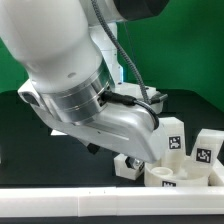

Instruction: Assemble stool

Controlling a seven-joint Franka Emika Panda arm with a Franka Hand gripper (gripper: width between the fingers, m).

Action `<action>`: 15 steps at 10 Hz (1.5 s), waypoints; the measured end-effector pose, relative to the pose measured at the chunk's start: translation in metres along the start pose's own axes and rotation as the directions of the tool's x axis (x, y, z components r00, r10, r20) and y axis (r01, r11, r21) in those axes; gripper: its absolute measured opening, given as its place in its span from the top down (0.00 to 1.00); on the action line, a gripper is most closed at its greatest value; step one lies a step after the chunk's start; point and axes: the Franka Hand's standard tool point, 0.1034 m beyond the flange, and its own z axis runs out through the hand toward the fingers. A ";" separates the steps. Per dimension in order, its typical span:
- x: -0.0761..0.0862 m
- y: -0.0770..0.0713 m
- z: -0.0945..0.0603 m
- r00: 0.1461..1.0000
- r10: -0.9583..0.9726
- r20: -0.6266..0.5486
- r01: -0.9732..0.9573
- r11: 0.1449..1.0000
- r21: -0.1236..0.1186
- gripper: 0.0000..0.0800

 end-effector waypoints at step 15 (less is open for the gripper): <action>0.006 0.030 0.018 0.971 0.022 0.240 -0.005 0.997 -0.072 0.19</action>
Offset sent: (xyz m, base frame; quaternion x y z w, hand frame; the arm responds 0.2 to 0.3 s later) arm -0.0151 0.0126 -0.0062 0.0295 -0.0178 -0.0140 0.9993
